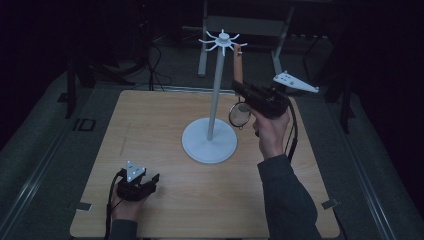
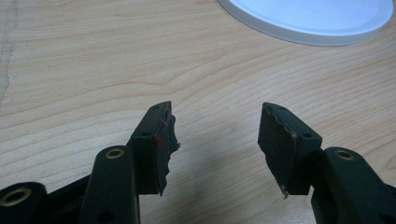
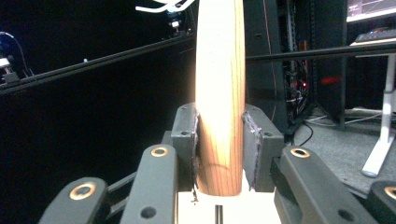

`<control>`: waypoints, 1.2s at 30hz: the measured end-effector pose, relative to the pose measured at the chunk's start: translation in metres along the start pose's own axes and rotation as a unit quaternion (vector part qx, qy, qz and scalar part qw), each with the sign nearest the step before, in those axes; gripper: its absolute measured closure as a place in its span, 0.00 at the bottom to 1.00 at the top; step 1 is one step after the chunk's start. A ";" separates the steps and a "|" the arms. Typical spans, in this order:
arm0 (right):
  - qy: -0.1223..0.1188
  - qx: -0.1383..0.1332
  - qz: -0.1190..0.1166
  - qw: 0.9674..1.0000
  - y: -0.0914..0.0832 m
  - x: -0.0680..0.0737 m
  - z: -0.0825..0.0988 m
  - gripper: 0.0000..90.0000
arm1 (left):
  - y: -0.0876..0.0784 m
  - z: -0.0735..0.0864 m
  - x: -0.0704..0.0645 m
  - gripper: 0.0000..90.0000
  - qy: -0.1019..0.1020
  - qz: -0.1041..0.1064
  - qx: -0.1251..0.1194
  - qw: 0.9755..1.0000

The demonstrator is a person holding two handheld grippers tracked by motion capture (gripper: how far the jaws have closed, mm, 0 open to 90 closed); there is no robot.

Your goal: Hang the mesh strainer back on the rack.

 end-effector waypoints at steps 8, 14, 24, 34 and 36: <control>0.005 0.010 0.002 1.000 0.002 -0.003 0.002 0.74 | 0.000 0.000 0.000 0.50 0.001 0.000 0.000 1.000; 0.004 0.014 0.018 1.000 0.001 -0.007 0.007 0.66 | 0.000 0.000 0.000 0.50 -0.001 0.000 -0.001 1.000; -0.019 0.012 0.047 0.999 -0.009 -0.008 0.007 0.58 | 0.000 0.000 0.000 0.50 0.001 0.000 0.000 1.000; -0.053 0.027 0.087 0.994 -0.022 -0.009 0.012 0.48 | 0.000 0.000 0.000 0.50 0.000 -0.001 -0.001 1.000; -0.068 0.044 0.101 0.992 -0.025 -0.012 0.020 0.45 | 0.000 0.000 0.001 0.50 -0.001 -0.001 -0.002 1.000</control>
Point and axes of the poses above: each handheld gripper's, and its own axes: y roughly forward along the jaws, z roughly out of its underside, x roughly to its left, the point moved 6 cm from there along y, roughly forward along the jaws, and after that the axes turned 1 degree about y, right-handed, at the moved point
